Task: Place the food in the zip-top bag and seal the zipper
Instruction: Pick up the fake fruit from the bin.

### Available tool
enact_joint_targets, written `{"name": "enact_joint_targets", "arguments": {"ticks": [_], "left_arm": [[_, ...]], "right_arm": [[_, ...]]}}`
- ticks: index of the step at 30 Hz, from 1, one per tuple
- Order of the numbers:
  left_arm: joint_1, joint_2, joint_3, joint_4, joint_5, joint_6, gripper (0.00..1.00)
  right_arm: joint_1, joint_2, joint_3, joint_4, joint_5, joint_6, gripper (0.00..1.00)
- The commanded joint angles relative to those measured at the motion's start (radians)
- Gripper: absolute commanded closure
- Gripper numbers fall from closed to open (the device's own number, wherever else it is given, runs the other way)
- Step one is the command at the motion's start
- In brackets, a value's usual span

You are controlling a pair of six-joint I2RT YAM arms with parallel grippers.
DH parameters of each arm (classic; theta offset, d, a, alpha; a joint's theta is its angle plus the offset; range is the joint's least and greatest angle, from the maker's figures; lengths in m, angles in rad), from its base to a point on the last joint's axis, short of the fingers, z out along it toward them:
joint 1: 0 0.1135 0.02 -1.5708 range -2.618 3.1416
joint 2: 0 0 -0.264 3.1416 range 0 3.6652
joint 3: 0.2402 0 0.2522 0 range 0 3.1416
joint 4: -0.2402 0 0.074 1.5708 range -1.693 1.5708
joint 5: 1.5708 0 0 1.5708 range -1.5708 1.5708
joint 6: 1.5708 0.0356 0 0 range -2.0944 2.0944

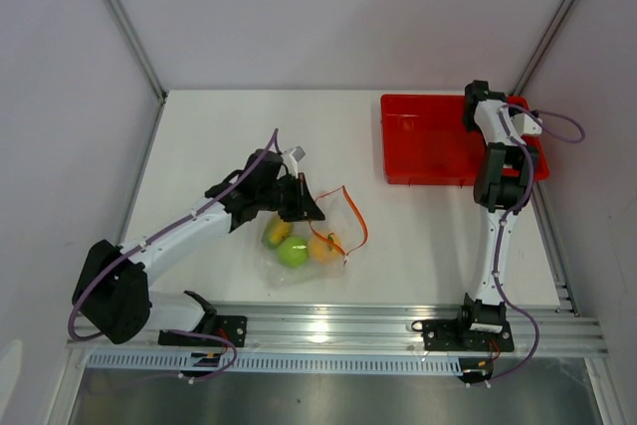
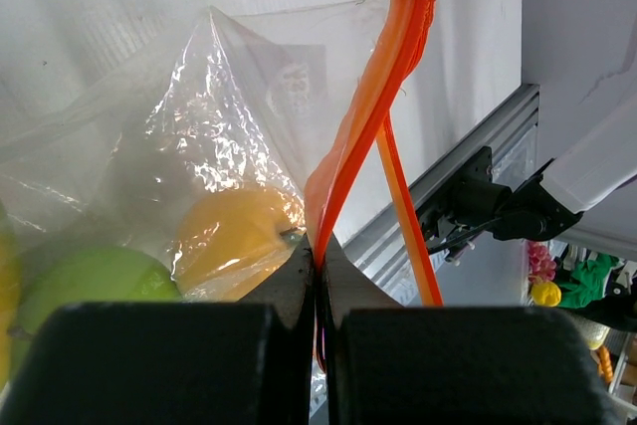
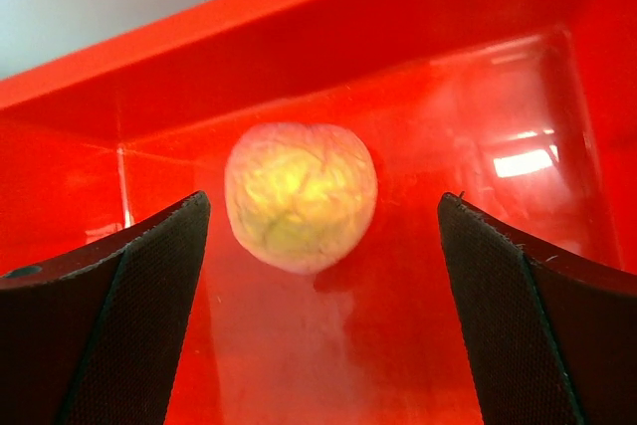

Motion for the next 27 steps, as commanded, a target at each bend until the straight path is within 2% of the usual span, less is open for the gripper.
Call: {"name": "enact_joint_targets", "arguments": {"ticks": [1,10,12,22,27], "left_arm": [[-0.004,0.014,0.051,0.045,0.030,-0.012,0.99],[-0.004,0.032,0.051,0.062,0.041,-0.023,0.99],[-0.004,0.035,0.050,0.062,0.041,-0.021,0.99],[-0.005,0.057,0.057,0.070,0.047,-0.020,0.99],[-0.004,0.062,0.056,0.076,0.050,-0.023,0.99]], "right_arm": [[-0.013,0.020,0.051,0.051,0.078,-0.044,0.04],[-0.022,0.060,0.064,0.112,0.066,-0.104,0.06],[-0.023,0.068,0.066,0.137,0.063,-0.116,0.11],[-0.029,0.088,0.067,0.180,0.066,-0.161,0.16],[-0.034,0.080,0.064,0.206,0.071,-0.194,0.34]]}}
